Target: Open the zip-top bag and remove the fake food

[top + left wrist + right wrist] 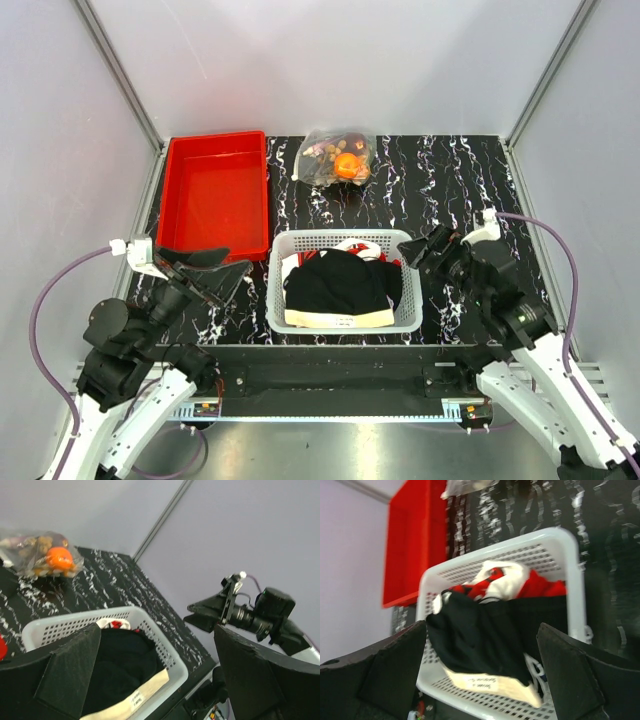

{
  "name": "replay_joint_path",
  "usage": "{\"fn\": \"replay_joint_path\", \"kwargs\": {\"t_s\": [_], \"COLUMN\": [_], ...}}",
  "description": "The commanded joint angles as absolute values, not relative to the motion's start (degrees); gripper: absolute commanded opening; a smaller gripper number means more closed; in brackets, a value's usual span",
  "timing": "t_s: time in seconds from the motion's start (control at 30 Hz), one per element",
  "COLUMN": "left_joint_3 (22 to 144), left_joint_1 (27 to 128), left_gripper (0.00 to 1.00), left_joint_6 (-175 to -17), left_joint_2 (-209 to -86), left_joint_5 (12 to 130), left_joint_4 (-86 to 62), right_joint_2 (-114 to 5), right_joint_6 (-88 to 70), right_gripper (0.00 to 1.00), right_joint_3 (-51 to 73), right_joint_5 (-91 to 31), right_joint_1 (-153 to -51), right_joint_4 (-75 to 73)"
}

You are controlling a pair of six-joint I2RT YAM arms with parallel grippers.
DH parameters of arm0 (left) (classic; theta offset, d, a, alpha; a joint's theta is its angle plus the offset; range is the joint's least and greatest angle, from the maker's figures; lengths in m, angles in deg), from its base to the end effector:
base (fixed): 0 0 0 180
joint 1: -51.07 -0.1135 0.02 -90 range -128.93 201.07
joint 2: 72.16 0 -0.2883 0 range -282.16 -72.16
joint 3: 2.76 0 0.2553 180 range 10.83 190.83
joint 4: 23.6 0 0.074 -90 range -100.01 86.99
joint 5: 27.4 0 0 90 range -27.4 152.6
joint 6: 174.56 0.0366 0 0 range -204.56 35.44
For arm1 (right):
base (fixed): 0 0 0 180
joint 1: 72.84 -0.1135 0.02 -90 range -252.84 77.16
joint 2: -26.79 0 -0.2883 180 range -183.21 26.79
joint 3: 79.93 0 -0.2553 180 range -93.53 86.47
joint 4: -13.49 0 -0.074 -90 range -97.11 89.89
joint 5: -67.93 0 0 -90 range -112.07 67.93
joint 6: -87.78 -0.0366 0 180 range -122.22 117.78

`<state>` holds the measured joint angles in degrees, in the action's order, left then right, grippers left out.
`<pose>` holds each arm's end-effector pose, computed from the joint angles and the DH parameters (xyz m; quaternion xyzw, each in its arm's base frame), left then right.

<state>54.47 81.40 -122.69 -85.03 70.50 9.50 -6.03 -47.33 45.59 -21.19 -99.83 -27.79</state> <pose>0.0230 -0.0193 0.3777 0.0101 0.6350 -0.4700 0.6131 0.1064 0.0536 0.3269 0.1331 0.8063 0.3341 0.4696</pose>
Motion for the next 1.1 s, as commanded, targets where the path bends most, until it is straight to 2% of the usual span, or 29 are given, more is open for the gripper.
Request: {"fn": "replay_joint_path", "kwargs": {"t_s": [0.0,0.17,0.33,0.53,0.67,0.73,0.83,0.93,1.07], "left_joint_3": [54.8,59.2,62.1,64.4,72.8,77.6,81.0,84.2,92.3], "left_joint_1": [81.6,81.6,81.6,81.5,80.8,78.2,69.5,62.6,60.0], "left_gripper": [0.99,0.99,0.99,0.99,0.99,0.99,0.94,0.87,0.84], "left_joint_6": [-120.5,-118.3,-117.0,-116.2,-112.7,-111.9,-114.1,-117.4,-120.8], "left_joint_2": [-83.5,-89.2,-95.6,-103.0,-117.7,-123.6,-137.1,-147.0,-160.3], "left_joint_5": [68.2,65.1,65.0,60.6,60.1,64.8,82.8,92.1,95.1], "left_joint_4": [12.8,18.0,21.1,21.4,22.5,21.9,17.0,9.7,6.1], "right_joint_2": [-9.6,-14.7,-33.1,-53.3,-62.7,-64.2,-65.8,-64.8,-60.9], "right_joint_6": [-41.4,-35.5,-25.3,-17.5,-19.4,-20.9,-22.8,-24.0,-26.2], "right_gripper": [1.0,1.0,1.0,1.0,1.0,1.0,1.0,1.0,1.0], "right_joint_3": [39.8,37.4,26.0,11.3,4.0,1.9,1.2,2.7,5.6], "right_joint_5": [-11.5,-13.6,-17.4,-14.7,-15.7,-17.1,-18.8,-18.1,-21.3], "right_joint_1": [-99.7,-99.7,-99.7,-99.7,-99.7,-99.7,-99.6,-99.7,-99.7], "right_joint_4": [-31.6,-24.7,-23.9,-23.2,-23.2,-23.3,-23.6,-23.8,-23.8]}}
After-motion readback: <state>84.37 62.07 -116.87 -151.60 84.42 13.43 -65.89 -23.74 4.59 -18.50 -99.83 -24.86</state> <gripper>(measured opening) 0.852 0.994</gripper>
